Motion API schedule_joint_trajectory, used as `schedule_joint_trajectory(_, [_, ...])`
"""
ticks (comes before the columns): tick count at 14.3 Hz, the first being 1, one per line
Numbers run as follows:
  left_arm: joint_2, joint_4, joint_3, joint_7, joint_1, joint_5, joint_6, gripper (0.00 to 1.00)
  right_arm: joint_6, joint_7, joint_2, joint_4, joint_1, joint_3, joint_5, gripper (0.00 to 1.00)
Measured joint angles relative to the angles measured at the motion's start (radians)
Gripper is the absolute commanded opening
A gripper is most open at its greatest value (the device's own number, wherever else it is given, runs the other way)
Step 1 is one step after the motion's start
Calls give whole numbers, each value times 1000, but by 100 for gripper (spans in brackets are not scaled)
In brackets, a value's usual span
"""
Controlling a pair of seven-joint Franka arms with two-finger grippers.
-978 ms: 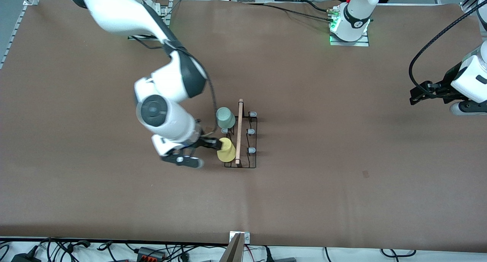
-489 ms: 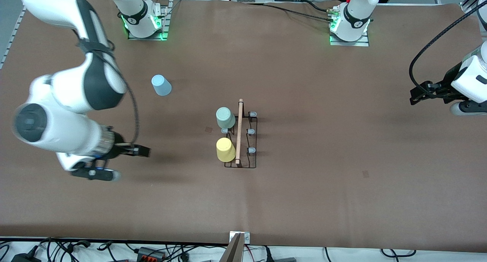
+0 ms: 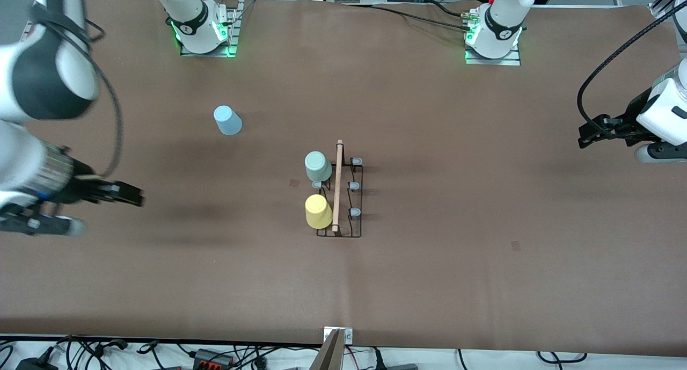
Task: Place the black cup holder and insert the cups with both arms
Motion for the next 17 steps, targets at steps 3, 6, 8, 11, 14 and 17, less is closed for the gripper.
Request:
schedule_joint_trajectory(3, [0,0,0,0,0,0,0,100,-5,-123,-91,-95,-83,-3,0,100])
schedule_joint_trajectory(6, [0,0,0,0,0,0,0,100,-63,-129,-137,-118,-85,-21,0,100])
schedule_joint_trajectory(8, [0,0,0,0,0,0,0,100,-81,-129,-168,-145,-85,-25,0,100])
schedule_joint_trajectory(11, [0,0,0,0,0,0,0,100,-20,-129,-268,-306,-85,-27,-13,100])
schedule_joint_trajectory(14, [0,0,0,0,0,0,0,100,53,-129,-395,-507,-85,-29,-16,100])
schedule_joint_trajectory(17, [0,0,0,0,0,0,0,100,69,-129,-460,-585,-84,-29,-17,100])
